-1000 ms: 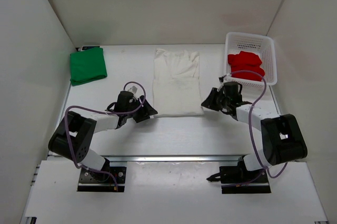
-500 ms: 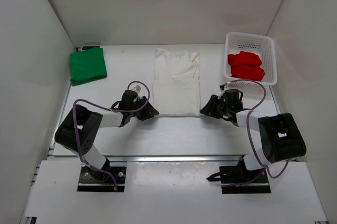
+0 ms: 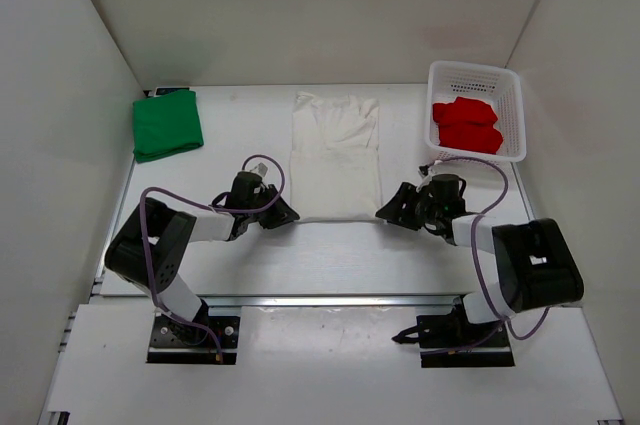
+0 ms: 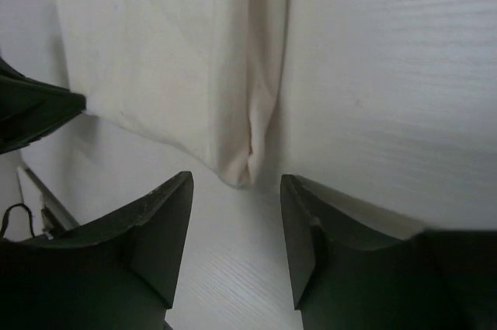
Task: Fold and stack the t-shirts
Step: Fold the folded rectangular tshirt in 1/3 of the way, then grab one side of the 2/3 rectangular tshirt with both arms
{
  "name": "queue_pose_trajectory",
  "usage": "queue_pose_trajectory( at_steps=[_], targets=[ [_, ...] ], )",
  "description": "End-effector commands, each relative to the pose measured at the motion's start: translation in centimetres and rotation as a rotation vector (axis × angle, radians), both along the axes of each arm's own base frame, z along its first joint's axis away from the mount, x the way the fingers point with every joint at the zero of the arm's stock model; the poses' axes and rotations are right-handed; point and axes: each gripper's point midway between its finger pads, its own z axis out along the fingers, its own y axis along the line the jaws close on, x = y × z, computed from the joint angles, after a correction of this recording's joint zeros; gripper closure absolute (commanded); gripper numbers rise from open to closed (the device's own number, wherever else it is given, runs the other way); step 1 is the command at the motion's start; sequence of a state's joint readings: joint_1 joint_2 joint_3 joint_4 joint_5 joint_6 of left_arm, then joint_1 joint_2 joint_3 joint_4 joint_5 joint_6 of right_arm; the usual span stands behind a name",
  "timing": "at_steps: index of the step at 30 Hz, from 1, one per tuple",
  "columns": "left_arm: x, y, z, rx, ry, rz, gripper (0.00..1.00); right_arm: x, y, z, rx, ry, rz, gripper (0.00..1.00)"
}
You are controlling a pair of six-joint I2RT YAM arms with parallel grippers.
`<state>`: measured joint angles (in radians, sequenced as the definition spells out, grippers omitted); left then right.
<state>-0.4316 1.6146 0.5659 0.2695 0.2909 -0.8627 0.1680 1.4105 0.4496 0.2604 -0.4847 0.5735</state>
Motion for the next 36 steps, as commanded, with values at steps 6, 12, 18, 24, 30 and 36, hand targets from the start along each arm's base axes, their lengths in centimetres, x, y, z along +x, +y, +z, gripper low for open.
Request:
queue_pose_trajectory(
  at_steps=[6,12,18,24,30,36],
  targets=[
    [-0.9,0.4,-1.0,0.041,0.040,-0.010,0.83,1.0,1.9,0.0,0.119,0.004,0.049,0.82],
    [-1.0,0.6,0.0,0.049,0.005,-0.012,1.00,0.6,2.5,0.7,0.088,-0.027,0.056,1.00],
    [-7.0,3.0,-0.1,0.138,0.045,-0.117,1.00,-6.7,2.7,-0.9,0.025,0.043,0.096,0.99],
    [-15.0,6.1,2.3,0.139,0.017,-0.175,1.00,-15.9,4.2,-1.2,-0.018,0.124,0.160,1.00],
    [-9.4,5.4,11.3,0.089,-0.157,-0.112,1.00,-9.3,2.7,8.4,0.058,-0.125,0.081,1.00],
    [4.4,2.8,16.4,0.065,-0.256,-0.021,1.00,4.0,1.1,15.9,-0.021,-0.292,0.053,1.00]
  ],
)
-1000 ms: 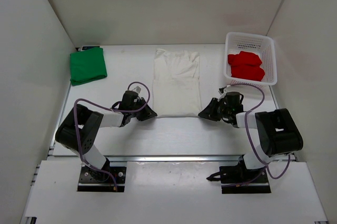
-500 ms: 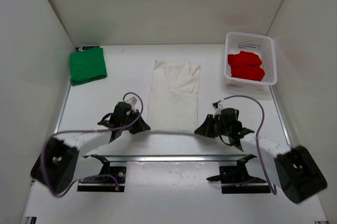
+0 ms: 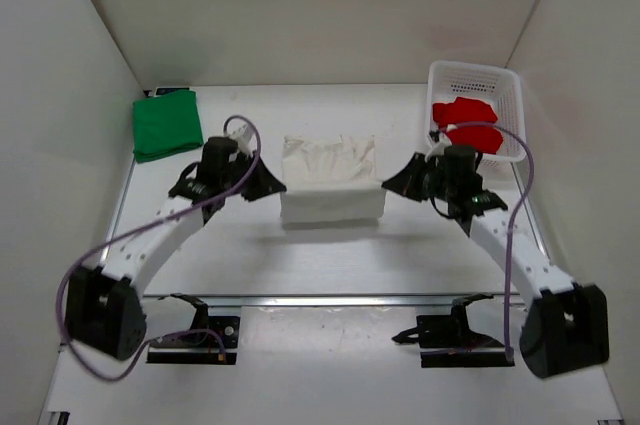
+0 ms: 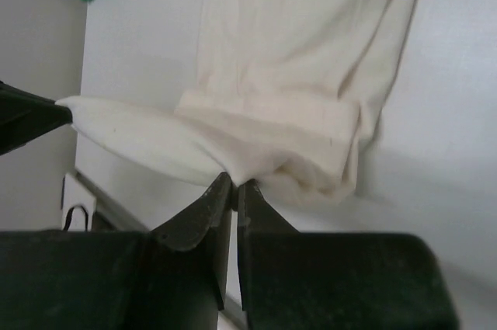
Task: Fold and stack the t-shirts
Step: Grab one side of the 2/3 rectangular tshirt with both arms
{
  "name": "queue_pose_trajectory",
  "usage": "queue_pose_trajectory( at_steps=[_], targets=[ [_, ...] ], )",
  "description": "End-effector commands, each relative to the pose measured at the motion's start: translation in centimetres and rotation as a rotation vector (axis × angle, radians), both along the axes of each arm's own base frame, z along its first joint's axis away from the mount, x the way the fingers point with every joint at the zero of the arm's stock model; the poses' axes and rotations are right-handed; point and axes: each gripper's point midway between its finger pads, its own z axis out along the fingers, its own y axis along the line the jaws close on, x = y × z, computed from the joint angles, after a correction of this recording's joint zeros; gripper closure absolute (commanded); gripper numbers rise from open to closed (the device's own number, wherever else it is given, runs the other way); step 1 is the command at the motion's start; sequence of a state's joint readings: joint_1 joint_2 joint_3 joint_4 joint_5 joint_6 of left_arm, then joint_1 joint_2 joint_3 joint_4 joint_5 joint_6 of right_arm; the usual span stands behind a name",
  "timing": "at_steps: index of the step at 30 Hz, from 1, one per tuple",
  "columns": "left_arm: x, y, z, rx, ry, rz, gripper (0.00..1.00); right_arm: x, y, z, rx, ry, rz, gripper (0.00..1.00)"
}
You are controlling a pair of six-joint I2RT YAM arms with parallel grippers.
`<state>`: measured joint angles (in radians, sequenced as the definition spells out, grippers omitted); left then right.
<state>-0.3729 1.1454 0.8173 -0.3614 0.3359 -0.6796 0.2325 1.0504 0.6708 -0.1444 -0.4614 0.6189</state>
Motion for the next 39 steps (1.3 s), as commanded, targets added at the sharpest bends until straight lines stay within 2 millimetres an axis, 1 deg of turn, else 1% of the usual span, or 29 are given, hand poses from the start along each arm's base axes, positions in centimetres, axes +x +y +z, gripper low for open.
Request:
queue_pose_trajectory(
  at_steps=[1,3,4,5,7,8,9,11,12,13,14,15,16,17,19,22,24,26,27,28,29,31,32,33,34,35,36,38,39],
  targets=[
    [8.6,0.6,0.1,0.056,-0.063,0.115,1.00,7.1,-0.8,1.6,-0.077,-0.101,0.013,1.00],
    [13.2,0.4,2.0,0.084,-0.119,0.156,1.00,12.3,-0.2,2.1,-0.075,-0.102,0.022,1.00],
    [14.4,1.0,-0.6,0.129,-0.063,0.174,1.00,14.5,-0.1,3.9,-0.077,-0.140,0.015,1.00],
    [16.6,1.7,1.2,0.153,-0.114,0.214,1.00,15.9,0.3,1.5,-0.089,-0.089,0.037,1.00],
    [19.8,2.7,-0.4,0.210,-0.106,0.249,1.00,19.7,0.6,1.0,-0.081,-0.082,0.047,1.00],
    [20.8,3.7,-1.9,0.219,-0.076,0.274,1.00,20.8,0.5,0.9,-0.082,-0.087,0.035,1.00],
    [22.2,4.2,-1.4,0.185,-0.092,0.295,1.00,22.8,-0.1,0.5,-0.078,-0.084,0.015,1.00],
    [23.8,4.4,-2.6,0.141,-0.076,0.308,0.98,25.8,-0.3,-0.7,-0.061,-0.059,-0.002,1.00],
    [24.5,4.6,-2.5,0.128,-0.090,0.322,0.96,26.1,-0.2,-1.4,-0.067,-0.038,0.002,1.00],
    [25.2,4.3,-3.1,0.123,-0.083,0.312,0.94,27.7,-0.6,-1.9,-0.071,-0.036,-0.008,1.00],
    [25.8,4.3,-4.5,0.134,-0.063,0.310,0.92,28.4,-0.5,-1.1,-0.071,-0.048,-0.006,1.00],
    [26.5,4.3,-3.8,0.129,-0.075,0.308,0.85,28.7,-0.3,-2.7,-0.080,-0.015,-0.002,0.97],
    [26.9,4.1,-4.2,0.129,-0.056,0.295,0.79,29.2,-0.1,-2.8,-0.073,-0.012,0.007,0.96],
    [27.6,3.7,-3.9,0.112,-0.062,0.286,0.76,29.8,0.4,-2.1,-0.071,-0.040,0.016,0.90],
    [28.1,4.6,-3.2,0.077,-0.075,0.294,0.58,30.2,0.4,-0.9,-0.077,-0.065,0.003,0.85],
    [27.8,5.7,0.3,0.048,-0.171,0.330,0.34,29.7,0.8,1.5,-0.082,-0.112,0.001,0.81],
    [27.3,7.0,0.2,0.073,-0.178,0.361,0.32,29.0,1.1,2.9,-0.109,-0.140,0.006,0.77],
    [26.0,7.4,-2.2,0.097,-0.151,0.349,0.31,27.6,1.4,4.8,-0.117,-0.171,0.011,0.72],
    [25.3,7.2,-3.7,0.106,-0.128,0.332,0.31,26.5,1.6,5.0,-0.126,-0.175,0.017,0.63],
    [24.8,6.3,-4.3,0.087,-0.119,0.293,0.30,25.8,1.8,4.3,-0.135,-0.165,0.022,0.57],
    [23.9,5.1,-5.3,0.075,-0.111,0.243,0.29,25.2,2.2,6.2,-0.122,-0.211,0.019,0.53],
    [21.9,3.4,-8.4,0.069,-0.051,0.166,0.26,22.2,3.0,6.1,-0.091,-0.216,0.033,0.52],
    [22.0,2.5,-8.0,0.064,-0.092,0.125,0.24,21.8,3.5,6.9,-0.073,-0.257,0.037,0.52],
    [21.2,1.7,-9.2,0.065,-0.069,0.090,0.21,19.8,3.8,6.1,-0.058,-0.231,0.041,0.51],
    [21.1,0.9,-10.0,0.071,-0.059,0.067,0.21,18.9,4.1,5.2,-0.035,-0.228,0.040,0.52],
    [20.3,0.2,-11.5,0.089,-0.023,0.032,0.22,17.7,4.5,5.1,-0.025,-0.237,0.050,0.52],
    [20.2,0.1,-11.7,0.109,-0.009,0.013,0.24,17.0,4.9,5.9,-0.012,-0.259,0.062,0.51],
    [19.4,-0.5,-13.9,0.141,0.036,-0.002,0.26,15.5,5.4,5.6,-0.002,-0.255,0.082,0.53],
    [19.3,-0.9,-14.2,0.146,0.031,-0.008,0.30,14.5,5.5,5.0,0.003,-0.253,0.084,0.53]
  ],
)
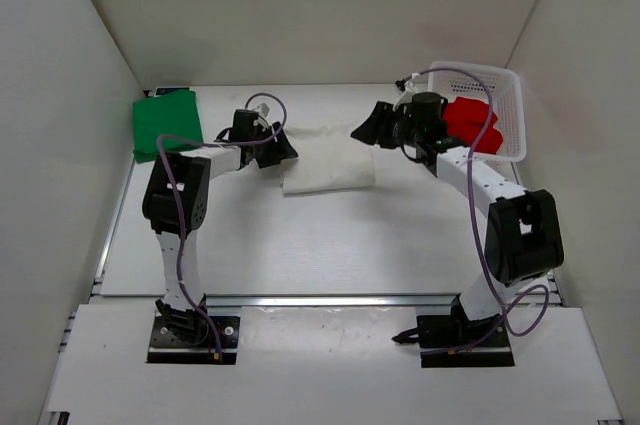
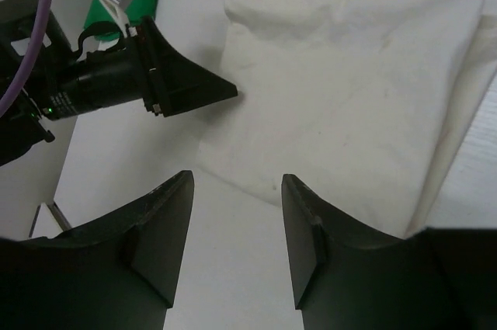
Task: Fold and stack the t-shirts
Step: Grab one side of the 2/3 rectangular tshirt with both arms, then fold the long partially folded tshirt into a neat square
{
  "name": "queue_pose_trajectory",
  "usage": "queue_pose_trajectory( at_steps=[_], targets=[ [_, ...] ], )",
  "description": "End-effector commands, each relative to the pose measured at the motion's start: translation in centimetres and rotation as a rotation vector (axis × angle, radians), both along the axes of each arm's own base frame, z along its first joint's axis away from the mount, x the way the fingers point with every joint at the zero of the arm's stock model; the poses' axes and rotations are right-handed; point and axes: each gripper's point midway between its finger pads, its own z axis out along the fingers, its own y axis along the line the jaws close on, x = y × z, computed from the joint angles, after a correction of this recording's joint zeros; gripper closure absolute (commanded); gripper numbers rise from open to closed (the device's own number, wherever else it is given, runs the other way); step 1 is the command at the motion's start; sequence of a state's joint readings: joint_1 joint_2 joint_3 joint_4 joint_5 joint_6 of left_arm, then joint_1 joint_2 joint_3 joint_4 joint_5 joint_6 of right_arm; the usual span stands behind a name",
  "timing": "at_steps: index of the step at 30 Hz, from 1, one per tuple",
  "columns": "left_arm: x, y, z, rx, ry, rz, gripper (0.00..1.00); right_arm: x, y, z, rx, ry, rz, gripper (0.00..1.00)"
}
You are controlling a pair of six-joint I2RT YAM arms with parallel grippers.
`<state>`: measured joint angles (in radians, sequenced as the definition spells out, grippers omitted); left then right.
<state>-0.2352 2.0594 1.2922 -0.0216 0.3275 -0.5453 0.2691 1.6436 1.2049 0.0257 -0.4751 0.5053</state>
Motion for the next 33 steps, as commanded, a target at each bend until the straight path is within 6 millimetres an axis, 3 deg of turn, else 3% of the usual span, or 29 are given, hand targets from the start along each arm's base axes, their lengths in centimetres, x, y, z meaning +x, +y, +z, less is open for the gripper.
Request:
queue_pose_trajectory(
  at_steps=[1,4,6,7,9,12,13,15,16,17,18,20,21,22,23,24,25,27,28,29,30,31,32,33],
  targets=[
    [-0.9,-1.0,-1.7,0.034,0.023,-0.066,0.34,-1.7,0.4,0.6,0.053,-0.058,0.005,0.53],
    [-1.5,-3.4,-3.0,-0.048,0.039,-0.084,0.75,-3.7,1.0,0.4,0.083,-0.066,0.025,0.56],
    [-0.8,-4.6,-3.2,-0.097,0.030,-0.078,0.91,-5.2,1.0,-0.9,0.074,-0.032,0.038,0.57],
    [-0.8,-5.6,-2.8,-0.123,0.032,-0.079,0.98,-5.7,0.8,-0.4,0.065,-0.051,0.034,0.56],
    [0.0,-6.5,-1.8,-0.135,0.024,-0.076,1.00,-7.0,0.2,-1.0,0.055,-0.052,0.036,0.57],
    [3.2,-7.9,3.7,-0.162,-0.076,-0.078,1.00,-9.6,-1.4,-2.8,0.041,-0.031,0.013,0.56],
    [3.6,-7.6,4.5,-0.158,-0.068,-0.070,1.00,-9.9,-1.8,-3.5,0.032,-0.023,-0.001,0.56],
    [6.3,-7.2,10.0,-0.192,-0.167,-0.060,1.00,-11.5,-2.5,-5.8,0.032,0.033,0.001,0.55],
    [7.1,-6.2,11.1,-0.198,-0.172,-0.031,1.00,-11.9,-2.5,-5.7,0.045,0.038,0.007,0.56],
    [8.2,-5.5,13.8,-0.212,-0.210,-0.012,1.00,-12.8,-2.8,-7.3,0.035,0.078,0.005,0.56],
    [9.4,-4.1,16.4,-0.219,-0.256,0.009,1.00,-13.3,-3.1,-8.4,0.034,0.104,0.000,0.56],
    [10.9,-0.3,19.5,-0.202,-0.301,0.072,1.00,-14.1,-3.0,-9.1,0.035,0.120,0.011,0.56],
    [11.7,2.9,22.0,-0.191,-0.353,0.122,1.00,-14.6,-3.0,-9.6,0.037,0.132,0.019,0.56],
    [12.1,5.8,23.1,-0.174,-0.379,0.177,1.00,-15.0,-3.0,-9.9,0.036,0.137,0.020,0.56],
    [12.3,7.6,23.7,-0.168,-0.400,0.212,1.00,-15.4,-2.6,-10.0,0.032,0.135,0.033,0.56],
    [11.9,10.7,24.0,-0.168,-0.399,0.268,1.00,-15.8,-2.6,-10.6,0.028,0.151,0.037,0.56],
    [11.9,15.6,25.3,-0.160,-0.440,0.356,1.00,-16.1,-2.4,-10.9,0.034,0.165,0.050,0.56],
    [11.0,20.2,23.6,-0.142,-0.415,0.461,0.97,-16.6,-2.1,-11.6,0.029,0.186,0.073,0.56],
    [10.2,22.6,22.4,-0.130,-0.395,0.513,0.90,-17.0,-1.8,-11.7,0.027,0.193,0.092,0.56],
    [9.5,25.0,23.0,-0.120,-0.424,0.575,0.77,-17.2,-1.6,-11.8,0.026,0.191,0.102,0.56],
    [8.3,26.1,19.8,-0.118,-0.361,0.641,0.55,-17.5,-1.5,-12.2,0.021,0.205,0.106,0.56],
    [6.8,27.7,18.4,-0.144,-0.353,0.706,0.34,-18.0,-1.1,-12.4,0.023,0.213,0.128,0.56],
    [6.0,29.2,19.3,-0.154,-0.404,0.740,0.01,-18.3,-0.9,-12.4,0.028,0.220,0.132,0.54],
    [5.0,28.7,16.6,-0.200,-0.332,0.758,0.01,-18.3,-0.8,-12.4,0.029,0.216,0.137,0.54]
  ],
)
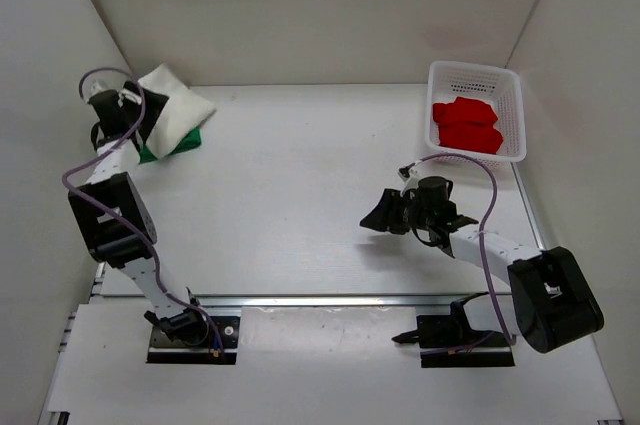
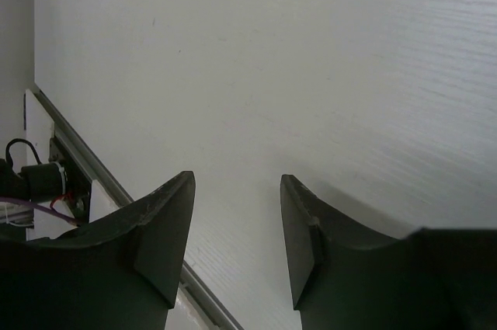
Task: Fold and stack the t-shirts
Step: Fold the long partially folded tshirt into a neat square, then put the neatly folded tshirt into the corner of the board with the left arm
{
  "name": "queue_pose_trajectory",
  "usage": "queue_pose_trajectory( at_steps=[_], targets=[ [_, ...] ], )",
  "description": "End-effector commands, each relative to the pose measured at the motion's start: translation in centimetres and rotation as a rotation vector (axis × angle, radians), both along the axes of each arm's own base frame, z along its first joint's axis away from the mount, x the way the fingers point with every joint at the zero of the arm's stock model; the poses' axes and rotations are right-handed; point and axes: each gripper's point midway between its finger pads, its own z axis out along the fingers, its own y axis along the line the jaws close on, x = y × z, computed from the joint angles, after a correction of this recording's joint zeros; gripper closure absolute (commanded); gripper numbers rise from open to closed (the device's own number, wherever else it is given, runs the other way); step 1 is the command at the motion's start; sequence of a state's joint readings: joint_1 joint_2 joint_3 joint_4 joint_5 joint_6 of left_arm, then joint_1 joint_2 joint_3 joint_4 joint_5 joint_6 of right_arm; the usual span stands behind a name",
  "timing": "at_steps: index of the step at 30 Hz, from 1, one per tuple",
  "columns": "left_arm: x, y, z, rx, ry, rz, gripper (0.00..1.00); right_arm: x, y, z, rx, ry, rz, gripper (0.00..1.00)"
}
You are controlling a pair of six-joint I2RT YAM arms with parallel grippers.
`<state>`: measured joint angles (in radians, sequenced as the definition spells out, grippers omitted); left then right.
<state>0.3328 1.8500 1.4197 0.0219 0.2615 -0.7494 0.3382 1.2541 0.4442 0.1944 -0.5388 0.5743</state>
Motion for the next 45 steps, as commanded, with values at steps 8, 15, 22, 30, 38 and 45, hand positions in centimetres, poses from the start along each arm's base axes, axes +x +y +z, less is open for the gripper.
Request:
queue_pose_trajectory(
  at_steps=[8,15,22,30,38,45],
  targets=[
    [-9.5,-2.0,-4.3,-0.175,-0.014,0.164,0.01,0.3,1.5,1.4,0.020,-0.063,0.044,0.47],
    [-9.6,-12.1,-0.5,-0.110,-0.107,-0.046,0.01,5.7,1.4,6.5,0.025,-0.190,-0.039,0.83],
    [-16.0,-36.8,-0.9,0.134,-0.062,-0.663,0.01,18.3,-9.7,12.0,-0.201,-0.300,-0.415,0.99],
    [-29.5,-44.7,-10.1,0.131,0.118,-1.137,0.01,24.3,-27.2,8.5,-0.589,-0.105,-0.762,0.68],
    [-33.5,-41.5,-12.0,0.166,0.109,-1.130,0.02,29.1,-31.8,3.6,-0.670,-0.005,-0.735,0.41],
    [-33.3,-39.9,-12.4,0.137,0.111,-1.097,0.01,30.9,-31.1,1.0,-0.757,0.033,-0.681,0.63]
  ],
)
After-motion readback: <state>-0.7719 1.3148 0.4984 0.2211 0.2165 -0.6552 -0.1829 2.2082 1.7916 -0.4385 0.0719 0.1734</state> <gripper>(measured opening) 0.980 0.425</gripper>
